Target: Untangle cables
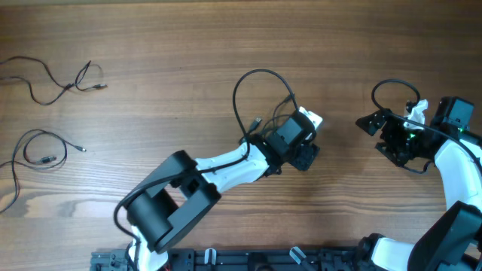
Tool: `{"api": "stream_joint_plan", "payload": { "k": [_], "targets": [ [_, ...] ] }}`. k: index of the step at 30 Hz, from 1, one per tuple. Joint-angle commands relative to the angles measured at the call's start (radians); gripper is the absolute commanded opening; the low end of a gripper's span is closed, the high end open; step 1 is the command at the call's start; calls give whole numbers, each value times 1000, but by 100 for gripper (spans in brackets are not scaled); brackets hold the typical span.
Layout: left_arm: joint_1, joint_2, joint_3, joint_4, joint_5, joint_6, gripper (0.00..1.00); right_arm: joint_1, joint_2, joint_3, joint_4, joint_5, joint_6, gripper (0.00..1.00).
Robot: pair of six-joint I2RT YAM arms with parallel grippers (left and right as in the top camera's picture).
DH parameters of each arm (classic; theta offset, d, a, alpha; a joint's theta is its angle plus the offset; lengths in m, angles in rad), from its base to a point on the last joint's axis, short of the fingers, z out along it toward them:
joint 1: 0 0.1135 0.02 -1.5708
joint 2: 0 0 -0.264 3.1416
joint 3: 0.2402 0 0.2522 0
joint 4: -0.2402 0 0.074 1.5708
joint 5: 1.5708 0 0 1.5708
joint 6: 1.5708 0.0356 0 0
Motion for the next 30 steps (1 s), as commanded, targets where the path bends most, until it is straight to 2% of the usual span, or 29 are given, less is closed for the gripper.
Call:
{"api": "stream_joint_plan", "payload": {
  "k": [1, 4, 6, 9, 11, 14, 18, 21, 22, 23, 26, 30],
  "targets": [
    [-16, 86, 8, 35, -38, 46, 57, 2, 10, -6, -4, 10, -23, 100],
    [-17, 116, 8, 55, -49, 62, 43, 2, 10, -6, -10, 10, -24, 100],
    [-12, 115, 10, 62, -132, 79, 4, 2, 10, -6, -12, 10, -24, 100],
    [34, 102, 14, 66, -426, 134, 4, 2, 10, -6, -14, 11, -33, 100],
    [82, 81, 14, 65, -562, 176, 4, 2, 10, -6, -17, 37, -31, 100],
    [188, 52, 16, 70, -658, 240, 4, 2, 10, -6, -20, 59, -31, 99],
    [424, 39, 16, 91, -650, 261, 4, 2, 10, -6, -20, 58, -19, 100],
    [605, 40, 16, 103, -579, 261, 4, 2, 10, -6, -20, 58, -7, 100],
    [661, 40, 16, 111, -516, 262, 4, 2, 10, -6, -19, 58, 10, 100],
    [740, 40, 16, 116, -347, 263, 4, 3, 10, -6, -15, 58, 39, 100],
    [827, 42, 16, 131, -202, 266, 4, 6, 10, -6, -7, 58, 69, 100],
    [896, 62, 16, 235, -195, 331, 4, 28, 10, -6, -3, 58, 89, 100]
  ]
}}
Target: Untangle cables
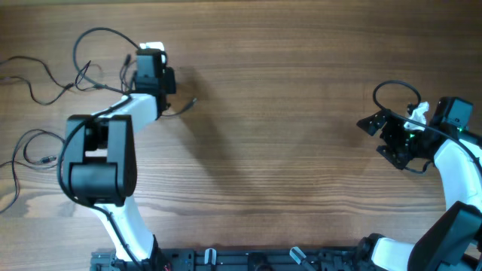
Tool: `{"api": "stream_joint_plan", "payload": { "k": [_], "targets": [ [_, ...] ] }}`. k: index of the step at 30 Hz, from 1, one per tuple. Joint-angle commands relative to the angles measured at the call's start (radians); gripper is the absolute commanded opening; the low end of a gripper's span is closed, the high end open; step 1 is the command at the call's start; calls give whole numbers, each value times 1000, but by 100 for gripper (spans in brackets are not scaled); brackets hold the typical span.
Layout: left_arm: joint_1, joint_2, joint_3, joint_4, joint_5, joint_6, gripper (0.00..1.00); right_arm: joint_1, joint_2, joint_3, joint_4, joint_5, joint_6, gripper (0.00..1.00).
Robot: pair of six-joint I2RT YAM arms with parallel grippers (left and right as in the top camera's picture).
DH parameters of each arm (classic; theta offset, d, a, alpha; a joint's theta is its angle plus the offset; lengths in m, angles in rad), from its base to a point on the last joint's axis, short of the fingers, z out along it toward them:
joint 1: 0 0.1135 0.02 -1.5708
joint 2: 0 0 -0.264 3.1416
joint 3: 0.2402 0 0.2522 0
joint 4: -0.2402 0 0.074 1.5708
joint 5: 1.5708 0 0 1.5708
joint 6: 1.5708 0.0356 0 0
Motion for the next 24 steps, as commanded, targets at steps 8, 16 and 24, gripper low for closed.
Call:
{"api": "stream_joint_plan", "payload": {
  "k": [8, 16, 24],
  "targets": [
    [40, -1, 6, 127, 63, 141, 57, 87, 10, -6, 33, 11, 102, 100],
    [-20, -295, 6, -262, 214, -284, 100, 99, 10, -6, 76, 16, 101, 100],
    [-57, -417, 0, -654, 117, -993, 100, 99, 10, -6, 72, 40, 33, 100]
  ]
}}
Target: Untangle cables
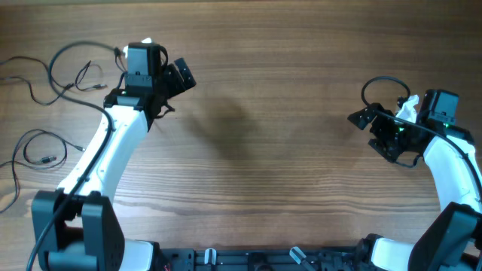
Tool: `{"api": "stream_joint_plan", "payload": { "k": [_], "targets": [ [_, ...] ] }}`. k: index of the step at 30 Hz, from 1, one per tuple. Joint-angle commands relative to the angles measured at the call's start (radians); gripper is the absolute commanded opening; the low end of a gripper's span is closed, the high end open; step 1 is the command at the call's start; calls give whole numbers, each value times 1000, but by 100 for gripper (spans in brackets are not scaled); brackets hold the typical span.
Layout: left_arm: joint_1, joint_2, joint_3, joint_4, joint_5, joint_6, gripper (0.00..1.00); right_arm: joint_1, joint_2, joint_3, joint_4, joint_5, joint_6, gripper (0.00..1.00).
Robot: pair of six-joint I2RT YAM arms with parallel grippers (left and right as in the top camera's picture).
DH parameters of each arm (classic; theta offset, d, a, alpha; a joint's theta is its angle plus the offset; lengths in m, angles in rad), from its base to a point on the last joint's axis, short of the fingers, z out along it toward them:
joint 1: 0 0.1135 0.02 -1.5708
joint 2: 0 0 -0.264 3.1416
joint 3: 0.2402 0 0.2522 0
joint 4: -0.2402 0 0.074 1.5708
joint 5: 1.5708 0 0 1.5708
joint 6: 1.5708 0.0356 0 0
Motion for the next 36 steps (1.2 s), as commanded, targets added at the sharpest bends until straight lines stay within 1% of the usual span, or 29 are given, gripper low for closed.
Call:
{"api": "stream_joint_plan", "payload": {
  "k": [1, 3, 7, 9, 10, 11, 13, 15, 16, 17, 18, 20, 21, 22, 23, 24, 25, 27, 28, 30, 31, 32, 33, 34, 36],
  "targets": [
    [29, 34, -8, -121, -54, -465, 100, 4, 10, -5, -10, 17, -66, 100],
    [59, 77, -8, -142, 19, -488, 100, 4, 10, -5, -21, 17, -103, 100],
    [163, 123, -8, -111, 413, -550, 100, 4, 10, -5, -42, 17, -192, 100],
    [218, 123, -8, -67, 583, -640, 100, 4, 10, -5, -51, 17, -198, 100],
    [247, 123, -8, 1, 697, -694, 100, 4, 10, -5, -51, 17, -198, 100],
    [267, 123, -8, 84, 797, -696, 100, 4, 10, -5, -51, 17, -198, 100],
    [293, 121, -8, 341, 1014, -696, 100, 4, 10, -5, -51, 17, -205, 100],
    [295, 107, -7, 548, 1128, -687, 100, 4, 10, -5, -51, 24, -216, 100],
    [287, 82, -7, 646, 1157, -670, 99, 4, 10, -5, -50, 31, -216, 100],
    [276, 54, -7, 711, 1169, -607, 100, 4, 10, -5, -49, 36, -216, 100],
    [266, 17, -7, 727, 1168, -537, 99, 4, 10, -5, -49, 37, -216, 100],
    [249, -68, -7, 700, 1181, -398, 100, 4, 10, -7, -48, 37, -214, 100],
    [245, -133, -7, 634, 1192, -299, 100, 4, 10, -10, -45, 40, -213, 100],
    [243, -206, -7, 533, 1193, -177, 100, 4, 10, -10, -43, 42, -212, 100],
    [243, -261, -7, 451, 1178, -89, 99, 4, 10, -10, -38, 43, -212, 100],
    [243, -332, -7, 323, 1114, 24, 99, 4, 10, -10, -27, 43, -212, 100],
    [243, -395, -7, 214, 1026, 107, 99, 4, 10, -10, -11, 43, -212, 100],
    [241, -555, -7, -41, 772, 283, 100, 4, 10, -10, 27, 43, -212, 100],
    [238, -623, -7, -130, 664, 323, 100, 4, 10, -10, 43, 42, -207, 100],
    [224, -797, -7, -315, 428, 388, 100, 4, 10, -10, 84, 43, -130, 100],
    [222, -882, -7, -379, 319, 390, 100, 4, 10, -10, 103, 43, -109, 100],
    [222, -938, -7, -413, 242, 389, 100, 4, 10, -10, 116, 43, -106, 100],
    [222, -998, -7, -446, 176, 389, 100, 4, 10, -10, 132, 43, -107, 100],
    [222, -1042, -7, -473, 147, 389, 100, 4, 10, -10, 146, 43, -107, 100],
    [222, -1143, -7, -540, 130, 389, 100, 4, 10, -10, 174, 43, -106, 100]
  ]
}}
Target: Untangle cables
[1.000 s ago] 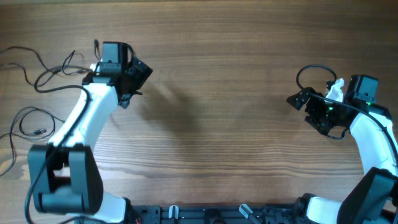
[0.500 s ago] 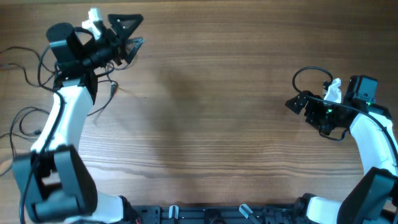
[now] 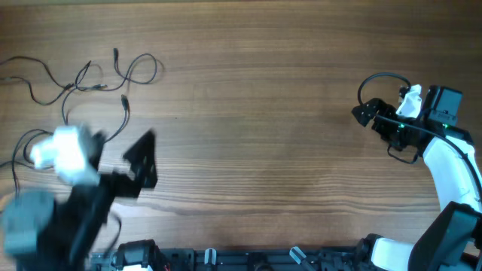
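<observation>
Three thin black cables lie at the table's left. One (image 3: 39, 84) runs in from the left edge to a forked end. A second (image 3: 138, 69) forms a loop with a tail running down. A third, coiled cable (image 3: 22, 139) is partly hidden by my left arm. My left gripper (image 3: 141, 164) is motion-blurred below the second cable, apart from it, and looks open and empty. My right gripper (image 3: 369, 120) hovers at the far right, open, with nothing between its fingers.
The wooden table (image 3: 256, 113) fills the view. A black loop (image 3: 376, 79) over the right wrist is the arm's own lead. A black rail (image 3: 248, 260) runs along the front edge.
My left gripper has let go of the cable, which now lies looped at upper left beside the others. The left arm has dropped back toward the lower left. The right arm barely shifted.
My left gripper held a looped cable at the table's middle. A second later it was at upper left with that cable, and stayed there at the following moment. Now the cable rests on the table next to the two others, and the left arm has drawn back.
</observation>
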Tool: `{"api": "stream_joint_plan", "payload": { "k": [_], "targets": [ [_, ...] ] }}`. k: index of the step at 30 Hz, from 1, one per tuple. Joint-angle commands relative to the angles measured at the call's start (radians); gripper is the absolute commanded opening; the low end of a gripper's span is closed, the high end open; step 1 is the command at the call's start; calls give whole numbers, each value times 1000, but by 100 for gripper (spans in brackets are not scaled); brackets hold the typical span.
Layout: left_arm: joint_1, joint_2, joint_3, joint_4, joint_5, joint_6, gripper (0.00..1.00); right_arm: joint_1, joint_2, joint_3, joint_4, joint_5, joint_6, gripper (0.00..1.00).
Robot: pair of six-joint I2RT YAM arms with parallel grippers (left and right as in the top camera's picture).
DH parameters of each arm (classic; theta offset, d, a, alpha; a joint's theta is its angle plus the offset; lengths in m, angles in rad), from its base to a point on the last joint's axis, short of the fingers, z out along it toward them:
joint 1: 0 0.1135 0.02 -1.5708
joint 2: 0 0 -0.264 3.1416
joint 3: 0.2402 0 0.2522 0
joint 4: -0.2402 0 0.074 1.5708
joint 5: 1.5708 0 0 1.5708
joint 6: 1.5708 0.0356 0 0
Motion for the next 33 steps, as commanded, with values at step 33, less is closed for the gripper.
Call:
{"api": "stream_joint_plan", "payload": {
  "k": [33],
  "targets": [
    [-16, -555, -164, -126, -342, 56, 100, 4, 9, -2, 72, 3, 23, 100]
  ]
}}
